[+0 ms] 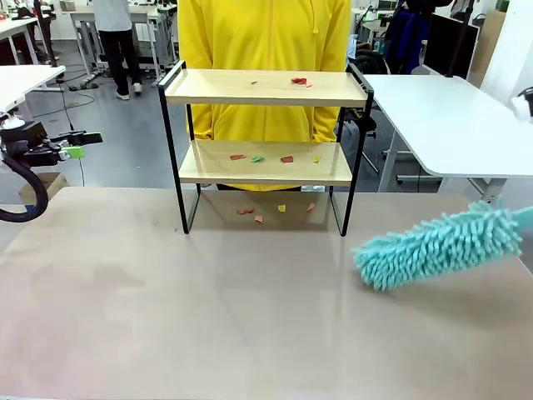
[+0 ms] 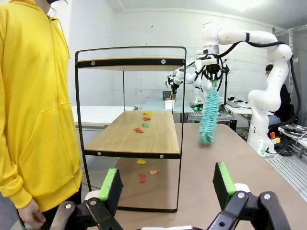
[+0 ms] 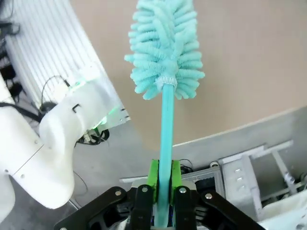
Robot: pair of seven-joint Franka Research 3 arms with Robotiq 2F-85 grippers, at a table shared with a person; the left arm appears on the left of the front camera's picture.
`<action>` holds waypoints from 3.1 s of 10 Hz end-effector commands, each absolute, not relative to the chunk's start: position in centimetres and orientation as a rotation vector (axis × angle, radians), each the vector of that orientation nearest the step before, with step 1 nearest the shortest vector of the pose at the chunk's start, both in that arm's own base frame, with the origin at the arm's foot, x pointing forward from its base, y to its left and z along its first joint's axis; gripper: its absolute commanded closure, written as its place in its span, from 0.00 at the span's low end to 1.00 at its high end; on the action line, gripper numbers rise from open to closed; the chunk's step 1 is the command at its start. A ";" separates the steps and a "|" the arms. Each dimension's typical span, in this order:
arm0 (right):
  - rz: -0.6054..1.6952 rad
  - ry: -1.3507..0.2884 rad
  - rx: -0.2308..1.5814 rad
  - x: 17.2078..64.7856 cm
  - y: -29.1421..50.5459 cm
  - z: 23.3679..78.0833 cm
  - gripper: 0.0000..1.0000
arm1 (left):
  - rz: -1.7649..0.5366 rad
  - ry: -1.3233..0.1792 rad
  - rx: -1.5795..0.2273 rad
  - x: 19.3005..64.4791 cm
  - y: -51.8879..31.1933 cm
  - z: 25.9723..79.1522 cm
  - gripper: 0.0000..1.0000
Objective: Clean the shelf.
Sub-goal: Clean the specific section of the Shelf indicated by the human with the Duster.
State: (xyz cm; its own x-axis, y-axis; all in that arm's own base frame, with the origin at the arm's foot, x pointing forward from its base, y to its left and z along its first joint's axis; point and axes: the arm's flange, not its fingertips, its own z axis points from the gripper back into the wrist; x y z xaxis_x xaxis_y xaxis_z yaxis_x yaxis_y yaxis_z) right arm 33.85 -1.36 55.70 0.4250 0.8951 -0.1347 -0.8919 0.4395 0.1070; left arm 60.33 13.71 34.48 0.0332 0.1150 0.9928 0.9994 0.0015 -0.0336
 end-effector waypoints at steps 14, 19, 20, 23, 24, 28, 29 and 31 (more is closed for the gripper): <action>1.383 0.123 0.150 32.0 8.8 52.2 0.87 | -1.135 -1.280 -1.299 60.2 13.6 34.8 0.00; 1.383 0.123 0.150 32.0 8.8 52.2 0.87 | -1.135 -1.280 -1.299 60.2 13.6 34.8 0.00; 1.383 0.123 0.150 32.0 8.8 52.2 0.87 | -1.135 -1.280 -1.299 60.2 13.6 34.8 0.00; 1.383 0.123 0.150 32.0 8.8 52.2 0.87 | -1.135 -1.280 -1.299 60.2 13.6 34.8 0.00; 1.383 0.123 0.150 32.0 8.8 52.2 0.87 | -1.135 -1.280 -1.299 60.2 13.6 34.8 0.00; 1.383 0.123 0.150 32.0 8.8 52.2 0.87 | -1.135 -1.280 -1.299 60.2 13.6 34.8 0.00; 1.383 0.123 0.150 32.0 8.8 52.2 0.87 | -1.135 -1.280 -1.299 60.2 13.6 34.8 0.00; 1.383 0.123 0.150 32.0 8.8 52.2 0.87 | -1.135 -1.280 -1.299 60.2 13.6 34.8 0.00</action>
